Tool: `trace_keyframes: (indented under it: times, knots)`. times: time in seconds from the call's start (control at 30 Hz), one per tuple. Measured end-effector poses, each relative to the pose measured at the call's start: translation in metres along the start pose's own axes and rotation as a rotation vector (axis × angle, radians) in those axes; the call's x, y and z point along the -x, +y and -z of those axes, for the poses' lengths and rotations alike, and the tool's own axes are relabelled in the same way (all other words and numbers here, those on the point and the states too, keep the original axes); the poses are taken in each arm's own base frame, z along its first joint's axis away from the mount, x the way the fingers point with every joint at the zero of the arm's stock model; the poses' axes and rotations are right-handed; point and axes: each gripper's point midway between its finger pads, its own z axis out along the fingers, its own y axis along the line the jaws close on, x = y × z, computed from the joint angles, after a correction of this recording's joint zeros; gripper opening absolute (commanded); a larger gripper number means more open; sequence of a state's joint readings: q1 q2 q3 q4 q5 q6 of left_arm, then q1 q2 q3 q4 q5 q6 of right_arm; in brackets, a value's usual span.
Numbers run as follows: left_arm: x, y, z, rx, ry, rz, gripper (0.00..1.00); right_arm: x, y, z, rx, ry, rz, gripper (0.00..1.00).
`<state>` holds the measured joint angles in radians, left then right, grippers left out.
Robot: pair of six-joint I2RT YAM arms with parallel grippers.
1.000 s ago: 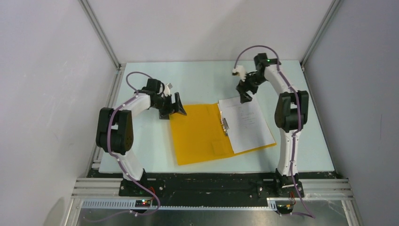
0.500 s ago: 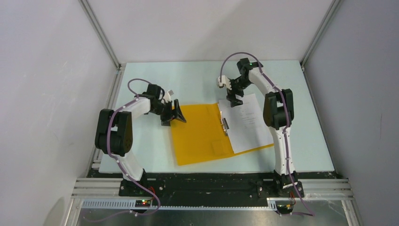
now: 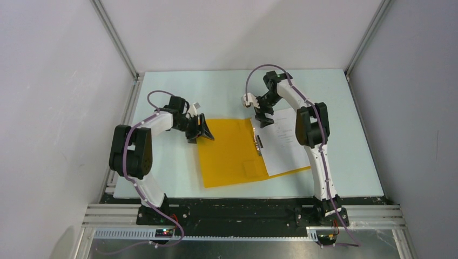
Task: Put the files into the folder
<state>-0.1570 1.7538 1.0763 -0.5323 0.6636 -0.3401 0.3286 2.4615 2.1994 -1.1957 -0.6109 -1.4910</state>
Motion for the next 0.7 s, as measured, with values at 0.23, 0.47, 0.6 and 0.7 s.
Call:
trace_keyframes:
  times: [0.23, 0.47, 0.6, 0.7]
  knots:
    - [0.001, 0.000, -0.003, -0.004, 0.002, 0.009, 0.60, 0.009, 0.026, -0.007, 0.101, 0.009, 0.019, 0.94]
    - [0.002, 0.002, -0.005, -0.003, 0.005, 0.020, 0.61, 0.019, 0.040, -0.015, 0.152, 0.014, 0.016, 0.95]
    - [0.002, 0.002, -0.007, -0.004, 0.008, 0.030, 0.61, 0.018, 0.034, -0.016, 0.121, 0.013, -0.021, 0.97]
    - [0.003, 0.002, -0.007, -0.008, 0.009, 0.031, 0.62, 0.017, 0.021, -0.016, 0.068, 0.001, -0.072, 0.98]
